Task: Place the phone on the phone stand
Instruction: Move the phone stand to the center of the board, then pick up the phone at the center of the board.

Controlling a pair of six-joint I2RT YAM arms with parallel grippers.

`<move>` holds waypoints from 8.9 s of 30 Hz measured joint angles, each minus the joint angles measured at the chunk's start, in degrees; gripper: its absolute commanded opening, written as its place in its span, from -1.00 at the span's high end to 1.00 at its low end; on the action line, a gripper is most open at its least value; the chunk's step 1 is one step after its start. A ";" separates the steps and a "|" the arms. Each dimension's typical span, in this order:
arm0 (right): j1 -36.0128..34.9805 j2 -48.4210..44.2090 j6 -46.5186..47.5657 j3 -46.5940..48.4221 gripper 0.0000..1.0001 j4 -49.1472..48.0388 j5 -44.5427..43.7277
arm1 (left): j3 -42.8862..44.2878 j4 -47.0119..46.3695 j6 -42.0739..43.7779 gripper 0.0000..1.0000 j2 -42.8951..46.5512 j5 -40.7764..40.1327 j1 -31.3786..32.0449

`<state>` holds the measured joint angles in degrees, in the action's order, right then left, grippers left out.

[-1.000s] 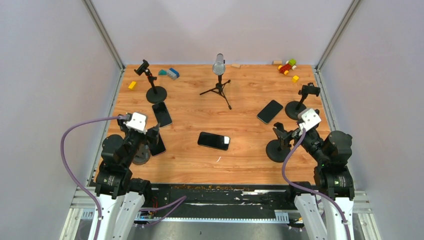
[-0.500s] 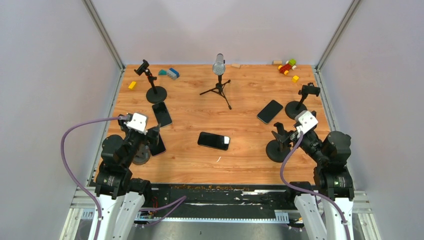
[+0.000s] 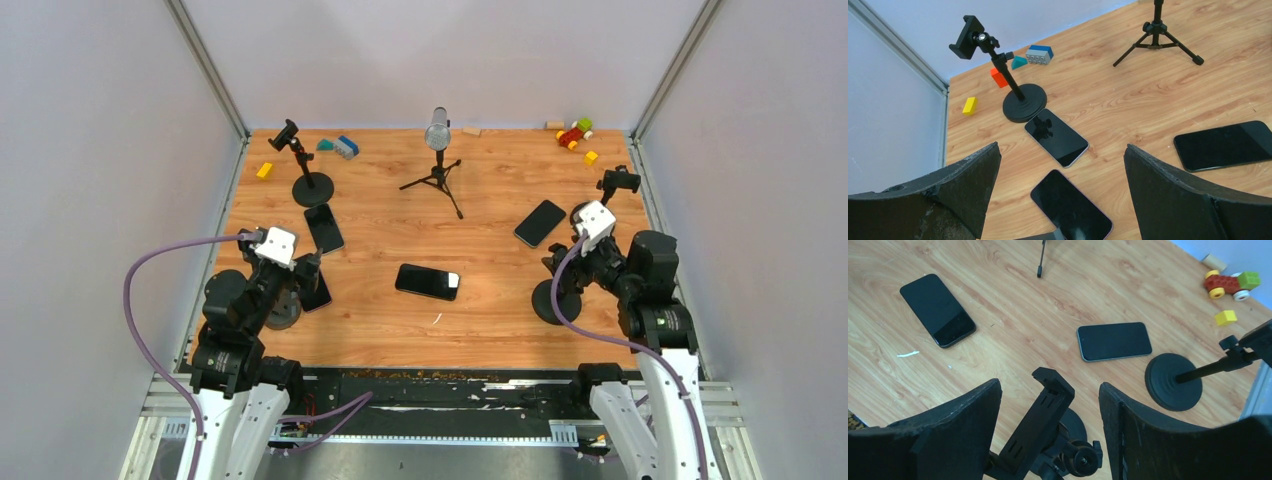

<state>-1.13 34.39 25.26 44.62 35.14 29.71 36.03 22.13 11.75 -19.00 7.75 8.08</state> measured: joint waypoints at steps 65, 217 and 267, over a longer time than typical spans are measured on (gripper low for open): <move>-24.02 44.74 26.77 33.38 0.39 25.97 15.21 | -0.76 2.51 1.53 -1.00 -8.37 9.35 0.00; -13.14 16.87 6.95 13.38 -0.80 6.93 9.77 | 39.30 15.72 44.06 -0.88 -91.76 14.75 36.09; -15.13 25.40 1.29 19.26 -0.78 1.05 9.79 | 29.33 5.49 31.10 1.00 -77.99 6.91 36.20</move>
<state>-16.25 59.79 26.55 63.88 36.18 39.51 65.36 27.62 42.85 -96.99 14.66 44.27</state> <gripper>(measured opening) 0.895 0.775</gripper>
